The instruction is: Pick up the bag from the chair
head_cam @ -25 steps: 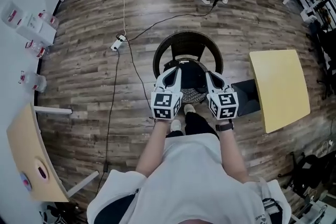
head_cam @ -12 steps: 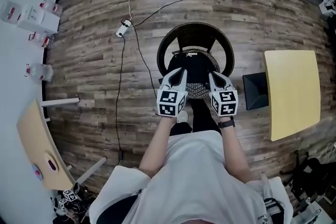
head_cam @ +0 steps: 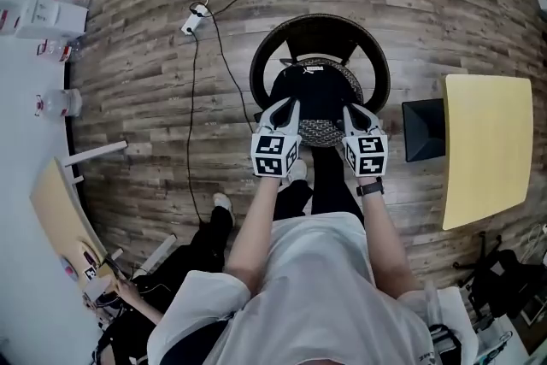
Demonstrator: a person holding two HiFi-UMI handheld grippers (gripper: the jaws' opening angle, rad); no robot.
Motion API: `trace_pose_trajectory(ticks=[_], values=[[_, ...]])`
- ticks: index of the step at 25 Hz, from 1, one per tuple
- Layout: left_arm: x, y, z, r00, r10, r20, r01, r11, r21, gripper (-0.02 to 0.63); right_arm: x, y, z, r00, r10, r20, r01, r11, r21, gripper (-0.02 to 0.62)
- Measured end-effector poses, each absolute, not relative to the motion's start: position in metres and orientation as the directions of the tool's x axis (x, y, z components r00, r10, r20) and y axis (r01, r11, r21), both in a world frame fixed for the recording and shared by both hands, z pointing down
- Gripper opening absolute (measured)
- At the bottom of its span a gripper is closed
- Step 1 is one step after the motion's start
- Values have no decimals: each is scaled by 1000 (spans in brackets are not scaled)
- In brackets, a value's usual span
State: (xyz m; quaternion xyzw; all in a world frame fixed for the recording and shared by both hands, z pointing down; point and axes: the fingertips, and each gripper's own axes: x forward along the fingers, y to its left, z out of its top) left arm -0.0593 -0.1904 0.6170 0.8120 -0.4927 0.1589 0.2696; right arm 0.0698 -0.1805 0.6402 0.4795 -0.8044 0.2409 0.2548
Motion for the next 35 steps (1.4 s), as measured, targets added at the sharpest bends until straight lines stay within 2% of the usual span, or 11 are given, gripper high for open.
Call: trace_pose_trajectory(ticks=[4, 11, 14, 18, 21, 28, 33, 35], values=[[-61, -203, 656, 454, -685, 570, -890, -373, 260, 20, 71, -195, 677, -416, -605, 679, -887, 434, -157, 11], [-65, -216, 729, 435, -610, 663, -894, -379, 239, 98, 70, -207, 742, -420, -524, 741, -875, 451, -177, 12], [-69, -219, 766, 414, -568, 711, -906, -334, 261, 143, 70, -205, 775, -424, -471, 774, -868, 455, -198, 12], [-73, -220, 803, 393, -532, 750, -917, -293, 272, 170, 73, -201, 816, -415, -416, 809, -874, 430, -227, 29], [-76, -223, 828, 385, -509, 770, -919, -288, 269, 184, 76, -203, 844, -416, -387, 823, -876, 415, -248, 122], [-78, -230, 886, 384, -450, 807, -912, -321, 255, 235, 88, -216, 900, -394, -349, 850, -879, 414, -237, 226], [-92, -223, 933, 327, -381, 865, -925, -315, 211, 306, 97, -222, 944, -374, -313, 873, -882, 412, -230, 272], [-98, -221, 948, 310, -364, 878, -932, -298, 205, 311, 100, -222, 960, -371, -293, 881, -878, 419, -230, 283]])
